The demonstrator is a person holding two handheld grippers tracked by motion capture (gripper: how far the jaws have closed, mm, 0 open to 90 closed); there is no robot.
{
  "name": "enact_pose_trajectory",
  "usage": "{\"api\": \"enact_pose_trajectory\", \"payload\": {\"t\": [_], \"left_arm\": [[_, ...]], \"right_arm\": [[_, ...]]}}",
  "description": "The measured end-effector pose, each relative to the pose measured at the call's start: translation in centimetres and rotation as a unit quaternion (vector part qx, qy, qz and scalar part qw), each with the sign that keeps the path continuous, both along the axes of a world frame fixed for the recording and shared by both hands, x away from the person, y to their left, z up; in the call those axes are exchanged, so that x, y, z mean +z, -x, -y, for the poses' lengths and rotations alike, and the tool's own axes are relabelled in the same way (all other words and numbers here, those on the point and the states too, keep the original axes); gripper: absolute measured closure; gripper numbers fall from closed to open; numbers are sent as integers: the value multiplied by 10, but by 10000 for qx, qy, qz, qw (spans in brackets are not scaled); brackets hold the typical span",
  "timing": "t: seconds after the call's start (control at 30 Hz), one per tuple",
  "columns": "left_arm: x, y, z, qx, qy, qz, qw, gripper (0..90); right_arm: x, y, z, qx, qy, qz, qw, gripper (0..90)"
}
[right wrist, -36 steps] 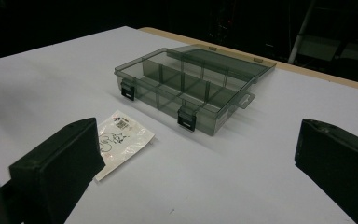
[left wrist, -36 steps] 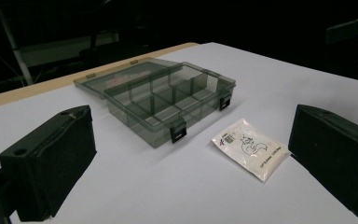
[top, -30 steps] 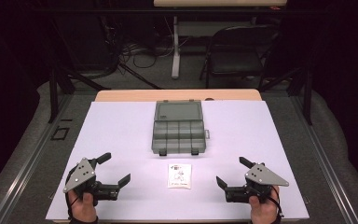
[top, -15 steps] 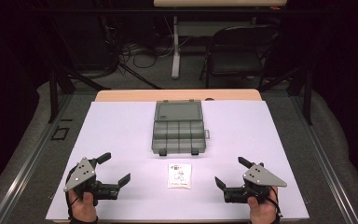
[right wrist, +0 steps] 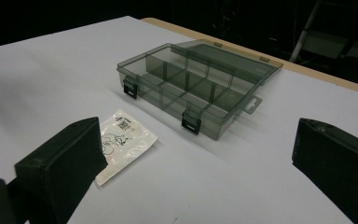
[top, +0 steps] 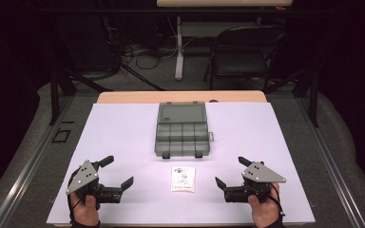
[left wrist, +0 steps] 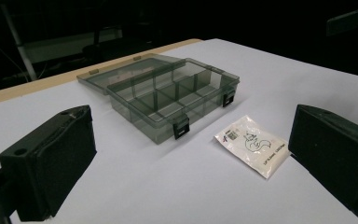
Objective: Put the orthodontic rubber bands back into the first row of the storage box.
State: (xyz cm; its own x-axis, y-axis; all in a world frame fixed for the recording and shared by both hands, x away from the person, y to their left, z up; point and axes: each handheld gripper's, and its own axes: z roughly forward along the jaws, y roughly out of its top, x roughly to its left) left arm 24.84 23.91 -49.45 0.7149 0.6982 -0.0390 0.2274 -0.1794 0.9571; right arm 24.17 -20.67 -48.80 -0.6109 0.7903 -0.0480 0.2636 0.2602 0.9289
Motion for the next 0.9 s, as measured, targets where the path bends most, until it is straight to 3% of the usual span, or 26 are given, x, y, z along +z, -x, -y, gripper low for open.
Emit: {"api": "enact_pose_trajectory", "payload": {"t": [0.23, 0.3, 0.5, 0.9], "left_arm": [[-1, -1, 0, 3, -28, -30, 10000, 6], [0, 0, 0, 5, -28, -21, 10000, 6], [-1, -1, 0, 20, -30, -57, 10000, 6], [-1, -2, 0, 40, -64, -86, 9999, 6]], "right_arm": [[9, -10, -7, 110, 20, -215, 9997, 17], [12, -17, -11, 116, -86, -222, 9997, 17], [18, -30, -19, 257, 22, -433, 9987, 13], [22, -53, -36, 313, 153, -519, 9980, 0]]}}
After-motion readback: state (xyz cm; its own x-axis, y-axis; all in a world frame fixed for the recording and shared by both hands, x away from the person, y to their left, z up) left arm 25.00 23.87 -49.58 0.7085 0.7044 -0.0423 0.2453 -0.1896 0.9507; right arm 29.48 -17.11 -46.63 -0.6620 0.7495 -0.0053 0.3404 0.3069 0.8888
